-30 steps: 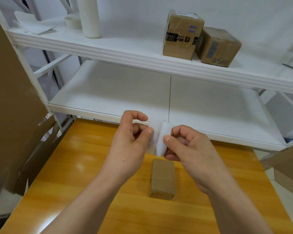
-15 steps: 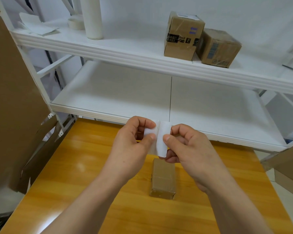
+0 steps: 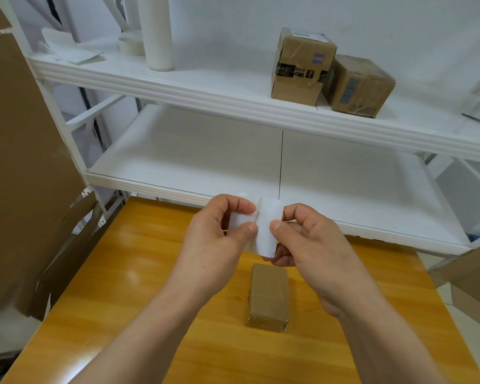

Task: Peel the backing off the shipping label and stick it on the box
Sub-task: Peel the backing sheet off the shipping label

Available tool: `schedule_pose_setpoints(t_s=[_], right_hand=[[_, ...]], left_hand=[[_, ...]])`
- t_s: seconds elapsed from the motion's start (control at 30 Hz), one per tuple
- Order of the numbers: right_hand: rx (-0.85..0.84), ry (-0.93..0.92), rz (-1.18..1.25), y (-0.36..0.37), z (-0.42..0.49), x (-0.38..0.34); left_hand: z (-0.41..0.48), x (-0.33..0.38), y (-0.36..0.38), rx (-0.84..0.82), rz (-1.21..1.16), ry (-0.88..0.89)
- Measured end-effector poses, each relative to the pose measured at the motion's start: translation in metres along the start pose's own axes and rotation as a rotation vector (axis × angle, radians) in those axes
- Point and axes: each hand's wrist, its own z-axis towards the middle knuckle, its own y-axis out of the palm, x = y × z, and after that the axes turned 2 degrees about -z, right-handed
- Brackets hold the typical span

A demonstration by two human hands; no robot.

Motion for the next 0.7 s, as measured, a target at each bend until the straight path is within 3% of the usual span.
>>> schedule_pose_setpoints(t_s=[0.3, 0.7], right_hand=[[-0.003, -0.009, 0.061, 0.0048, 0.0031, -0.0016], [-0.002, 0.024, 0.084, 0.0046, 0.0099, 0.0045]], left_hand=[[0.0035, -0.0029, -0.0025, 0.008, 0.141, 0.102], [0.0072, -0.0048, -0.0025, 0.032, 0.112, 0.099]])
